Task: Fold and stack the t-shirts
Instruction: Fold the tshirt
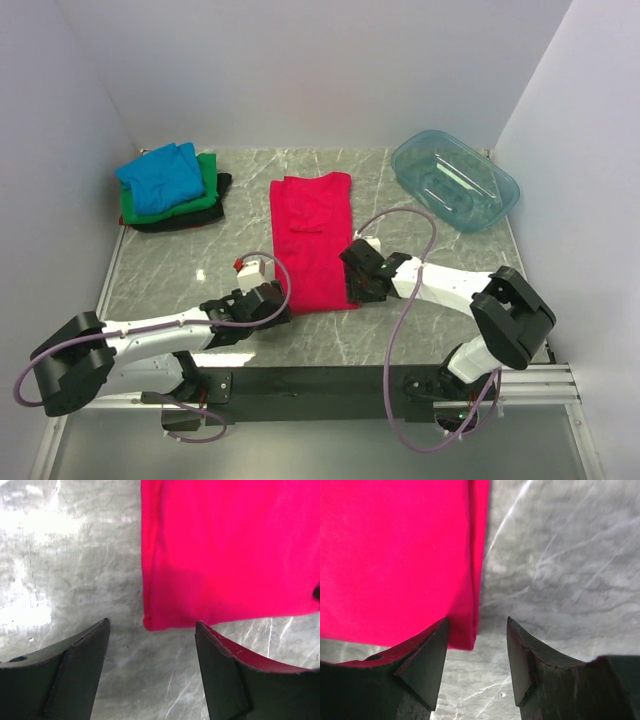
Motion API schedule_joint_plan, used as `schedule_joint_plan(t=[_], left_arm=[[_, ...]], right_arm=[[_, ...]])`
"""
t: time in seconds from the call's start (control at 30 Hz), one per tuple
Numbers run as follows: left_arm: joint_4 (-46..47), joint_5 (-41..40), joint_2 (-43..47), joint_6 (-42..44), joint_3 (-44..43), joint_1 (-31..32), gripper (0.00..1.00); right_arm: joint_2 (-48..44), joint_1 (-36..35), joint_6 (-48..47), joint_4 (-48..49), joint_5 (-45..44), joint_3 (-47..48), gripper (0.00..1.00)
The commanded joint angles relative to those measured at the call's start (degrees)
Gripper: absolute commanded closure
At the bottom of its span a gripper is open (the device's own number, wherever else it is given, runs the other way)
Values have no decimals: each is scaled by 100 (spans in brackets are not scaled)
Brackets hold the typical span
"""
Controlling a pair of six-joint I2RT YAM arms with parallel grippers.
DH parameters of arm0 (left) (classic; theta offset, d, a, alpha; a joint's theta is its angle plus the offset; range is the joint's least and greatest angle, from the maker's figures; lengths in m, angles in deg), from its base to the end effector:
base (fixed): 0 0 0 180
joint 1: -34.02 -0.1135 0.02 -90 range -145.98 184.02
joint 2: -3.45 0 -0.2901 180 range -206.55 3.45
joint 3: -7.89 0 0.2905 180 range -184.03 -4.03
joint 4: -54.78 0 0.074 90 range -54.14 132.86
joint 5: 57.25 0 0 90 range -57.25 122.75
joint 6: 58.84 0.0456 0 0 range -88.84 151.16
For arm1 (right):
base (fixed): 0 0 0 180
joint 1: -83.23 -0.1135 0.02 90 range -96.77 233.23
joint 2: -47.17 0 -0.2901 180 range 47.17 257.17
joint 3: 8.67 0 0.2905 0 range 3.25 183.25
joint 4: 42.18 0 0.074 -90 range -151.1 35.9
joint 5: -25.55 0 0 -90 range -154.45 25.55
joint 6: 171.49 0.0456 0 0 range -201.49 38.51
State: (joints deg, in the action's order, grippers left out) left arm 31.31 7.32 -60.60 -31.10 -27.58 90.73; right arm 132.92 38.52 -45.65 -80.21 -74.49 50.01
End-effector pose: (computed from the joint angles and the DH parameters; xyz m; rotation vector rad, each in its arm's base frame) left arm 0.1366 -0.1723 0.1446 -0.3022 2.3888 -0.4361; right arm 0.2239 0.2105 0.1628 -0.1561 2.6876 0.2038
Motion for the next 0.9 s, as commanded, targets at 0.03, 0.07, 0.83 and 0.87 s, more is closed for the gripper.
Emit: schedule_joint_plan(t=[0.03,0.07,0.83,0.87], left_arm=[[30,29,-344,-67,-167,-37,25],[4,21,-397,-84,-193,-37,25],[-251,-59,-916,-410,-106,-46,62],[-234,-50,-907,-410,-80,-46,65]], right_arm=[[108,-301,266,132,-130,-80,43],[160,-345,310,106,-129,-62,43],[389,-636,600,-17,-244,-124,68],[363,-636,591,18,-218,-132,73]])
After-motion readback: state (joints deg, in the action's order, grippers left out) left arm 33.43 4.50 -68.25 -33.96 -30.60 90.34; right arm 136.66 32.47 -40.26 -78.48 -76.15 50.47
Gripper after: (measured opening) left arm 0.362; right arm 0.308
